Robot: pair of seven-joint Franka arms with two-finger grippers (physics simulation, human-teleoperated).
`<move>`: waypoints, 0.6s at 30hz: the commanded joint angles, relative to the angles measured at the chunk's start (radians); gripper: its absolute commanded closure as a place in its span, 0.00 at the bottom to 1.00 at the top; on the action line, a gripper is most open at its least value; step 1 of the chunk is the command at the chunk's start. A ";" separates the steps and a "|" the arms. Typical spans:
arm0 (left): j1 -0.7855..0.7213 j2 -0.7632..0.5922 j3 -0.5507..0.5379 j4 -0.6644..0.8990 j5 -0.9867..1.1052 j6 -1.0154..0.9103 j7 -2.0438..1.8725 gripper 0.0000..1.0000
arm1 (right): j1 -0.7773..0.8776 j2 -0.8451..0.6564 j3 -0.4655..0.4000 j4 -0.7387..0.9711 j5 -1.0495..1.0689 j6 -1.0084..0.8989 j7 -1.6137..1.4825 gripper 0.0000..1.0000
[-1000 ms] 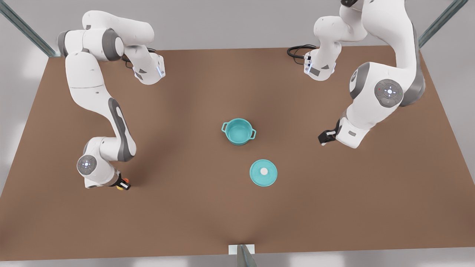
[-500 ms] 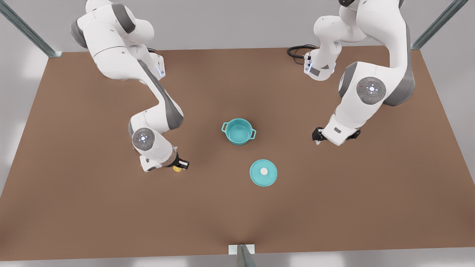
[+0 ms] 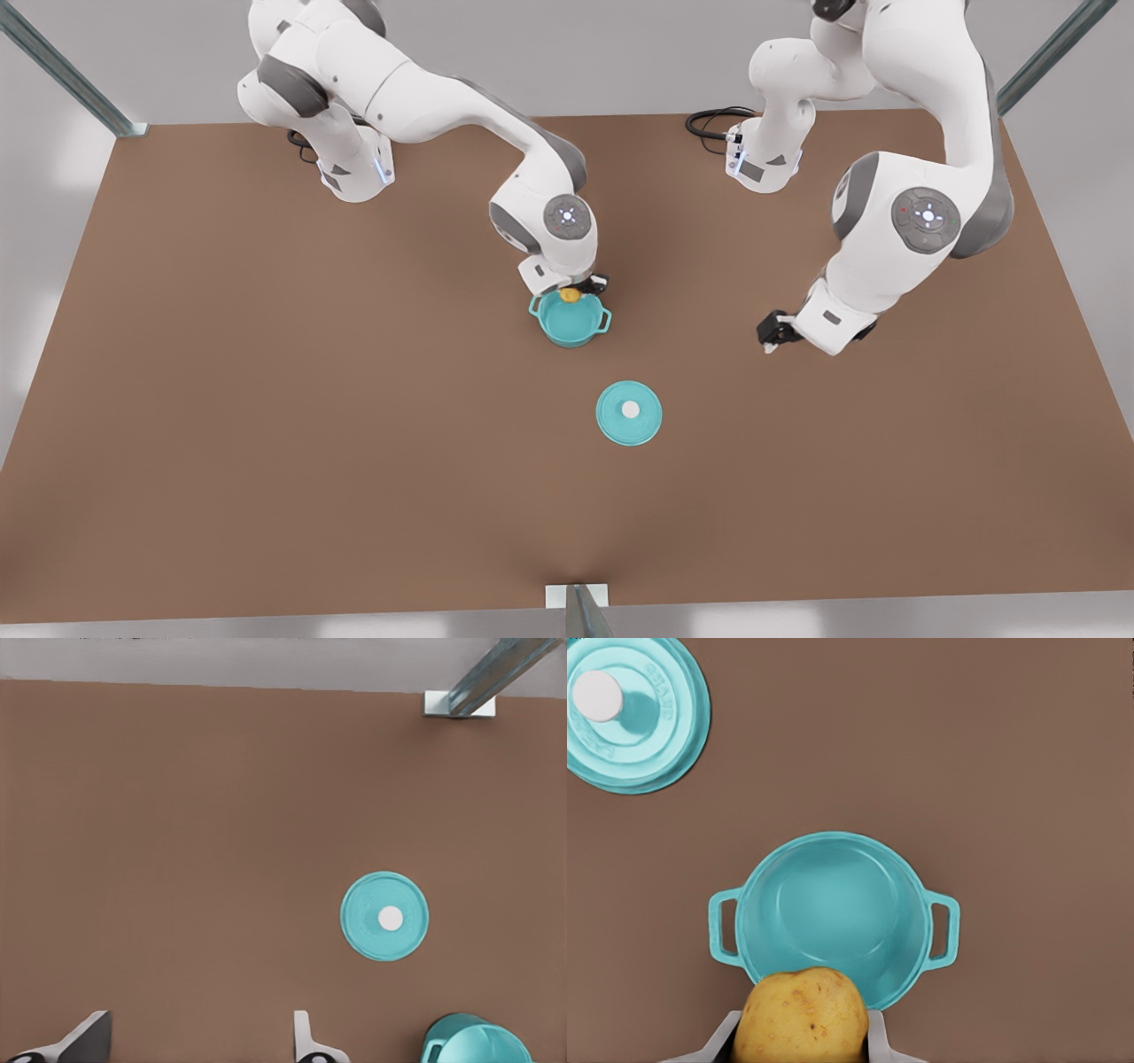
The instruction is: Open the pot lid and put the potato into the pot
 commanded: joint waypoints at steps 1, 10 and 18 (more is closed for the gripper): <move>-0.003 0.000 -0.001 0.005 -0.009 0.008 0.027 0.00 | -0.024 0.027 -0.003 0.001 -0.032 0.069 0.401 0.48; -0.007 0.017 -0.006 0.000 -0.016 -0.002 0.025 0.00 | 0.011 0.076 -0.010 -0.007 -0.053 0.139 0.401 0.48; -0.012 0.028 -0.008 0.000 -0.014 -0.001 0.022 0.00 | 0.021 0.088 -0.010 -0.010 -0.076 0.144 0.401 0.21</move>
